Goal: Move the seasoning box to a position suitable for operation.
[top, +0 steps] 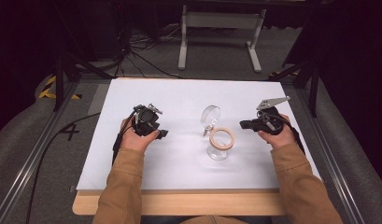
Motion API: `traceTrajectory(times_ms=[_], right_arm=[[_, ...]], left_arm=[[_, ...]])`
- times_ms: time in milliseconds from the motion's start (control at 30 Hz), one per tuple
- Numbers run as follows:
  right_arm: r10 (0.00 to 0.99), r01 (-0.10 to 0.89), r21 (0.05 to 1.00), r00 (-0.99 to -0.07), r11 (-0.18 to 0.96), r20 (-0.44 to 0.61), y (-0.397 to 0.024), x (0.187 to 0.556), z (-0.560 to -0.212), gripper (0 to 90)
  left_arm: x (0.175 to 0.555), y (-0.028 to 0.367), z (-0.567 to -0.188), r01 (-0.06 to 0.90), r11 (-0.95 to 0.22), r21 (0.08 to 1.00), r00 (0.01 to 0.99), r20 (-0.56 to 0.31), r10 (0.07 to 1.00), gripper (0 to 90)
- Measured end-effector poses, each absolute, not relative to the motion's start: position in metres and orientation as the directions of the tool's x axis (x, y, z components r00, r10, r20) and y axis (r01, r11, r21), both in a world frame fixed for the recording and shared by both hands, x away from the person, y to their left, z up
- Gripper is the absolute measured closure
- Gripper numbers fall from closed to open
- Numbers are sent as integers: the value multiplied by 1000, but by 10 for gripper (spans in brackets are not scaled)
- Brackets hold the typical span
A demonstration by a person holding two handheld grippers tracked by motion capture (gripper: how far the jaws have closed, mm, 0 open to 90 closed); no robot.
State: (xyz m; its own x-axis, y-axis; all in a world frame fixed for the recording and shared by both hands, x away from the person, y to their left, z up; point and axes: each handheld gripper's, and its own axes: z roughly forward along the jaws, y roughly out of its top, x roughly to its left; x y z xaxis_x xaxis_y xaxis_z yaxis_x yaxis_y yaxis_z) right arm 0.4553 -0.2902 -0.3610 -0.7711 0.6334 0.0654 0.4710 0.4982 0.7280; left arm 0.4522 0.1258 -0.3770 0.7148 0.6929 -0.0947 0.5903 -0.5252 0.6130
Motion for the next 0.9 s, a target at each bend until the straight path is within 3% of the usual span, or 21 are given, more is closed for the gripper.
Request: traceTrajectory(times_ms=[200,900], right_arm=[[615,459,730,-786,506,68,-285,453,-362,860],[565,483,672,-817,561,115,-273,457,-383,865]], left_arm=[[448,133,-367,590,-464,661,716,-162,679,532],[430,121,-345,525,-469,710,770,-163,617,529]])
